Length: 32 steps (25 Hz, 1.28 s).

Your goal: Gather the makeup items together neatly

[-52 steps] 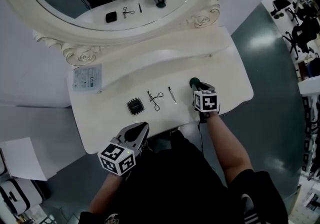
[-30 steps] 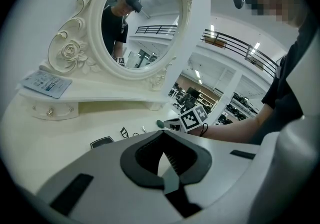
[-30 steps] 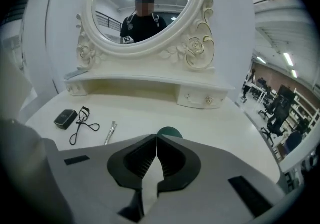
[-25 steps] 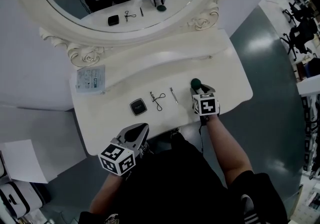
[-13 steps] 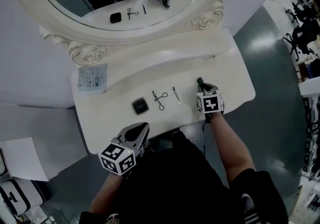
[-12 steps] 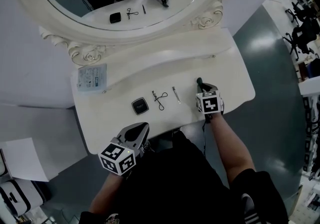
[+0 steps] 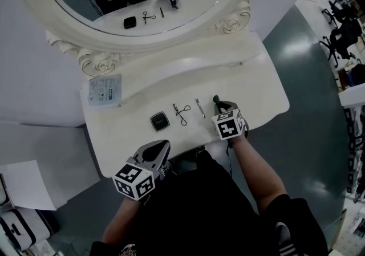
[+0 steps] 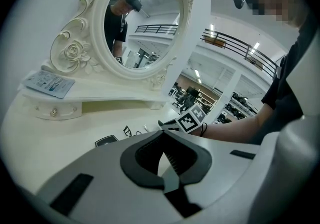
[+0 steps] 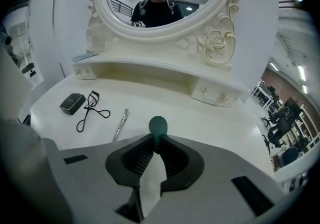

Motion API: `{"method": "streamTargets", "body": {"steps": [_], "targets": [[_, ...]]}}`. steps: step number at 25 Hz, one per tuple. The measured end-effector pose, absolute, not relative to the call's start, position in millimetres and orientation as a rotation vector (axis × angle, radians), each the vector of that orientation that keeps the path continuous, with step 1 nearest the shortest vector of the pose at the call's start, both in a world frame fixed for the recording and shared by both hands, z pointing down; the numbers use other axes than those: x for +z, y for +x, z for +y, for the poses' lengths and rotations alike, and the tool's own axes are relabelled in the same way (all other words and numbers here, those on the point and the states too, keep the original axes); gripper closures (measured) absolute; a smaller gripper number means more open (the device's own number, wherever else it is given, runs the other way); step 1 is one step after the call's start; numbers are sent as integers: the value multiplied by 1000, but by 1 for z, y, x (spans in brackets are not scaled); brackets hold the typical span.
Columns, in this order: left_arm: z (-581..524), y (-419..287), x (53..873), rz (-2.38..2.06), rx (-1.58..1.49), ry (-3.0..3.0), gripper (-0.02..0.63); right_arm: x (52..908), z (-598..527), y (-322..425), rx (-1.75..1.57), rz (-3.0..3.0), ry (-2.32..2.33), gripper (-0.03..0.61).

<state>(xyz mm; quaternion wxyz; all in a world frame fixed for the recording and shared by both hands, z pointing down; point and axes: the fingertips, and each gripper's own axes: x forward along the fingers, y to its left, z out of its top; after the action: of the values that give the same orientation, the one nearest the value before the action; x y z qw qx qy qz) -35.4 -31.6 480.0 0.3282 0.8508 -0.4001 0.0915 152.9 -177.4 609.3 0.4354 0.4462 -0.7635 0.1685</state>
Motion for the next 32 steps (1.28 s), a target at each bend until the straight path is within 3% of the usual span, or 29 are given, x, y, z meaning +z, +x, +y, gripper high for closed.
{"method": "streamTargets", "body": {"steps": [11,20,32], "targets": [[-23,-45,482,-1062,242,2210,606,623,-178,146,508,-1846,1168,510],[-22,-51,484,-1056,242,2204,606,632,-177,146,704,-1876,1216,433],[-20,-60,481,-1041,235,2222,606,617,-174,136,700,-1961,1231,365]]}}
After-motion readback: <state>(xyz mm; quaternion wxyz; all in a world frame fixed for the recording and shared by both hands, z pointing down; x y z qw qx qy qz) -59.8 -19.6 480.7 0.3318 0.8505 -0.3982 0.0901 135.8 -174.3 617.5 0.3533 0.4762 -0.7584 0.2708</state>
